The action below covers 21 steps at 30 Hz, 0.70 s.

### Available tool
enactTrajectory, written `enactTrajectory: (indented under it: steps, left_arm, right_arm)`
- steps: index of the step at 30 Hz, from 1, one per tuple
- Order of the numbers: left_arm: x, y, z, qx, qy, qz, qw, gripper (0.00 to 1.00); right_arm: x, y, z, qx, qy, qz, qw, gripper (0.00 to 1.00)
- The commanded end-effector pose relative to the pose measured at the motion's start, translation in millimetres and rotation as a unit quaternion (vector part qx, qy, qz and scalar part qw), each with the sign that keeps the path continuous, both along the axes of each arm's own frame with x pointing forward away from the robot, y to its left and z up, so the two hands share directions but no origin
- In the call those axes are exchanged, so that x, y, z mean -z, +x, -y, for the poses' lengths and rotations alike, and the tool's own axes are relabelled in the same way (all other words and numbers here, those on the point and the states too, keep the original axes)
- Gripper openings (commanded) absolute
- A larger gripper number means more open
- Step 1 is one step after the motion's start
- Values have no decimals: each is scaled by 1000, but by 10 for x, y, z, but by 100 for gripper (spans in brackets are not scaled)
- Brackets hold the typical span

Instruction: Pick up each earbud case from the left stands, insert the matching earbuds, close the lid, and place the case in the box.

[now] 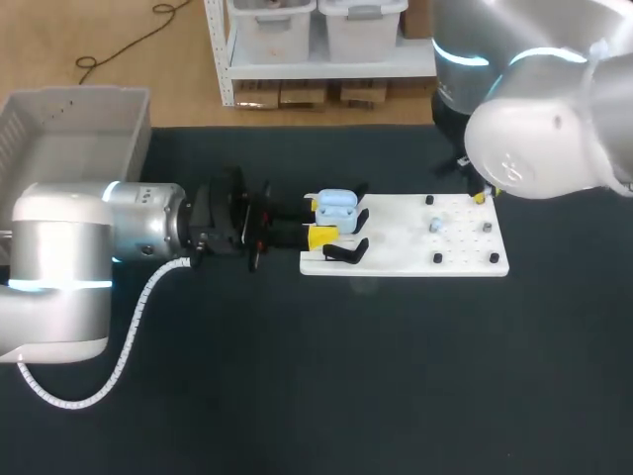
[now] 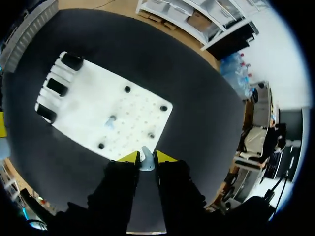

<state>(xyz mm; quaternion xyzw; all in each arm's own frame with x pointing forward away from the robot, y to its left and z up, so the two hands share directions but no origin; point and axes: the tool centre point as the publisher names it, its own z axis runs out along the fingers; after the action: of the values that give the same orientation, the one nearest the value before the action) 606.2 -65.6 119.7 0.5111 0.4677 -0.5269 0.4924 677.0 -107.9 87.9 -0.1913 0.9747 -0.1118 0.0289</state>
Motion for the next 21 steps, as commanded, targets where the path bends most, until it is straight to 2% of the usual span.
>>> enactTrajectory:
  steps: [1,10,14,18,21]
  left_arm:
    - [7,-11,-4,-2,-1,1,1000,0]
    - [7,-11,-4,-2,-1,1,1000,0]
    - [7,-11,-4,-2,-1,1,1000,0]
    - [7,-11,-4,-2,-1,1,1000,0]
    - [7,-11,-4,-2,-1,1,1000,0]
  right_arm:
    - [-397,-400,-185,38,16,10,999,0]
    - [-845,-895,-690,113,88,-29,989,0]
    - [-987,-1083,-926,138,110,-69,982,0]
    - [-1065,-1220,-1179,148,110,-103,977,0]
    - [-1072,-1276,-1361,153,109,-111,976,0]
